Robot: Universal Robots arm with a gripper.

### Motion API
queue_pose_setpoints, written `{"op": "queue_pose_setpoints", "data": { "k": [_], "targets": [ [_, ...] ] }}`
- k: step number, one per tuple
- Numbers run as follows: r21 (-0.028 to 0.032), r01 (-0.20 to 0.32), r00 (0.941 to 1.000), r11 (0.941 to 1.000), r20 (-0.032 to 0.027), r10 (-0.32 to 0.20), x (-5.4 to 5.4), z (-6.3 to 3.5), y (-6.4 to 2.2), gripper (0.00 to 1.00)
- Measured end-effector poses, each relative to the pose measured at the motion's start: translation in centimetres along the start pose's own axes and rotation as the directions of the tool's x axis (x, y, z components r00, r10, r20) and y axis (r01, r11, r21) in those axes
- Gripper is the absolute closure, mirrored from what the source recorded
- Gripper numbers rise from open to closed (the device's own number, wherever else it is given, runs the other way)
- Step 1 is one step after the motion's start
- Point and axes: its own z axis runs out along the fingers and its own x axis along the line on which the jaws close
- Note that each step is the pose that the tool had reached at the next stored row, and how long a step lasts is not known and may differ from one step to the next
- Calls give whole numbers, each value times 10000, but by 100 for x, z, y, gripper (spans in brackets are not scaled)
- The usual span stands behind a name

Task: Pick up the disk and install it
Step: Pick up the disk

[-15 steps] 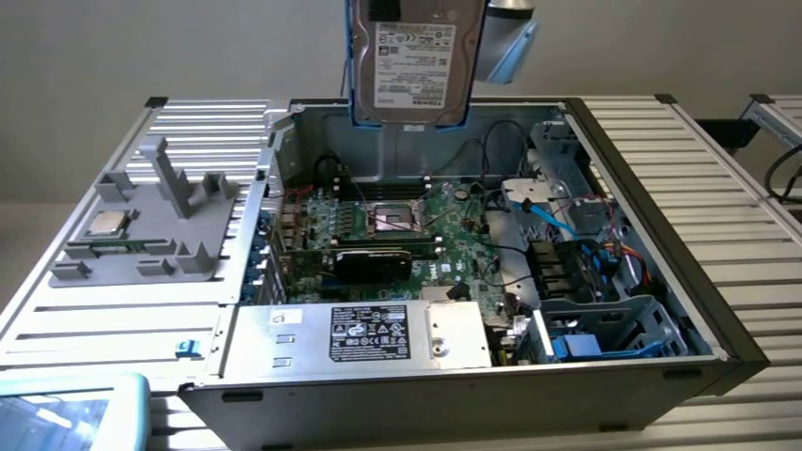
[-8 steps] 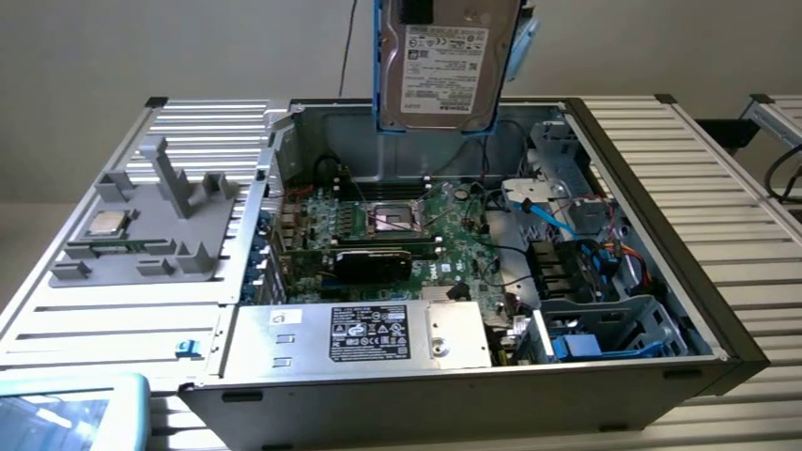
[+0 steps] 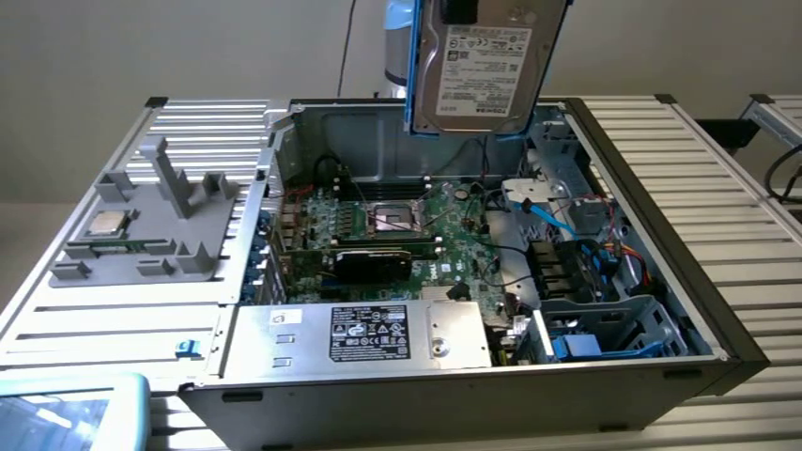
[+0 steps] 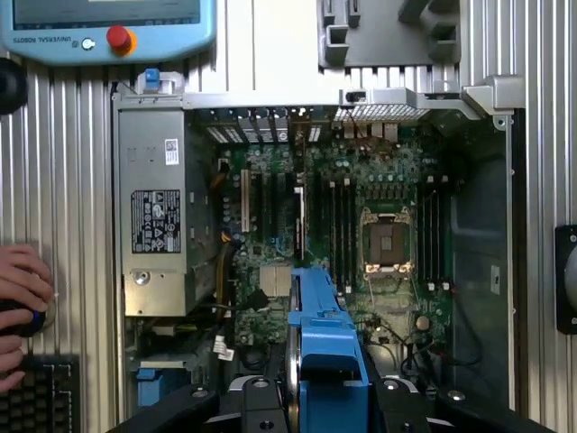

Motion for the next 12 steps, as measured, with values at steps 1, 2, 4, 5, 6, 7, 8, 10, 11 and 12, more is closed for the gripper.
{"op": "queue_pose_setpoints", "data": {
  "k": [1, 2, 4, 5, 6, 7, 8, 10, 11, 12],
  "targets": [
    [0, 0, 10000, 10000, -1, 0, 25, -5, -24, 63],
    [0, 0, 10000, 10000, -1, 0, 55, -10, -48, 63],
    [0, 0, 10000, 10000, -1, 0, 112, -18, -89, 63],
    [0, 0, 10000, 10000, 0, 0, 140, -23, -110, 63],
    [0, 0, 10000, 10000, 0, 0, 163, -27, -136, 63],
    [0, 0, 10000, 10000, -1, 0, 181, -31, -167, 63],
    [-1, 0, 10000, 10000, -2, 0, 198, -34, -199, 63],
    [0, 1, 10000, 10000, -6, -1, 223, -39, -272, 63],
    [0, 0, 10000, 10000, -11, 0, 233, -43, -309, 63],
    [0, 0, 10000, 10000, -16, 0, 243, -45, -351, 63]
  ]
}}
